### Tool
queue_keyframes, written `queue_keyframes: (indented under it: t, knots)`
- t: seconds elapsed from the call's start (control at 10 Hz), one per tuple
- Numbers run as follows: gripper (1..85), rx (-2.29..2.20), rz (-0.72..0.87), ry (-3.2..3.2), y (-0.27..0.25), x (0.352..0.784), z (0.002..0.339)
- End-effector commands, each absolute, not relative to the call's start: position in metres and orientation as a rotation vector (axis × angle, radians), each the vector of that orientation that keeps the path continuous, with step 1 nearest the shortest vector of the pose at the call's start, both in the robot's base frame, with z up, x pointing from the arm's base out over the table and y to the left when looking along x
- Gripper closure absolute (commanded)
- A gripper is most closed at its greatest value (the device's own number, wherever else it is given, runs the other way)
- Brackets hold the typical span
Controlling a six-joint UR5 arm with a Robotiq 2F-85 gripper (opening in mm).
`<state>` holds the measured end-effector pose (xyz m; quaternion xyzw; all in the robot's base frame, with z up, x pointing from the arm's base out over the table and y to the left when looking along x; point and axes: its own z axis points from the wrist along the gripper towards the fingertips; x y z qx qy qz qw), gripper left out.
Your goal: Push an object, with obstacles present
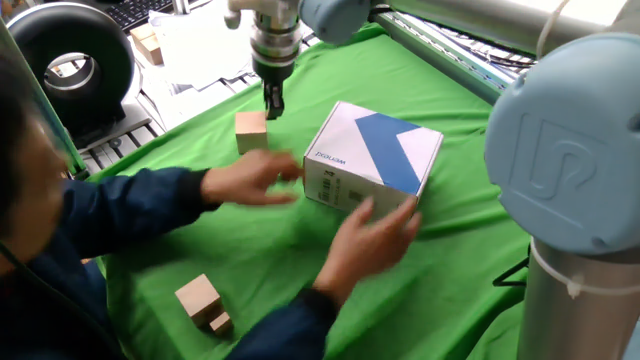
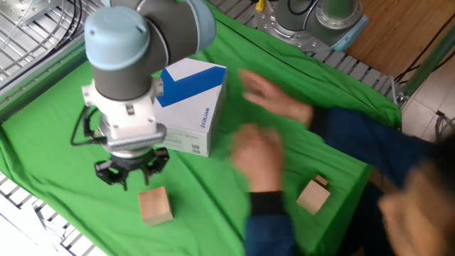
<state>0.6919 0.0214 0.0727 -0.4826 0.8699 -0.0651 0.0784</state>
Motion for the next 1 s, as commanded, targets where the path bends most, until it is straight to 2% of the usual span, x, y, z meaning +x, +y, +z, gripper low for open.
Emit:
queue_keyframes:
  t: [0.0, 0.3, 0.6, 0.8, 0.9]
  knots:
    - [45.0, -1.435, -0.267, 2.62, -0.017, 0.698, 0.09]
    - [45.0, -1.342, -0.286, 2.594, -0.014, 0.714, 0.093]
    - [44.7, -0.828, -0.152, 2.718, 0.002, 0.724, 0.096]
    - [42.0, -0.462, 0.016, 2.749, 0.024, 0.733, 0.099]
    - [41.7, -0.348, 0.029, 2.739, 0.03, 0.743, 0.1]
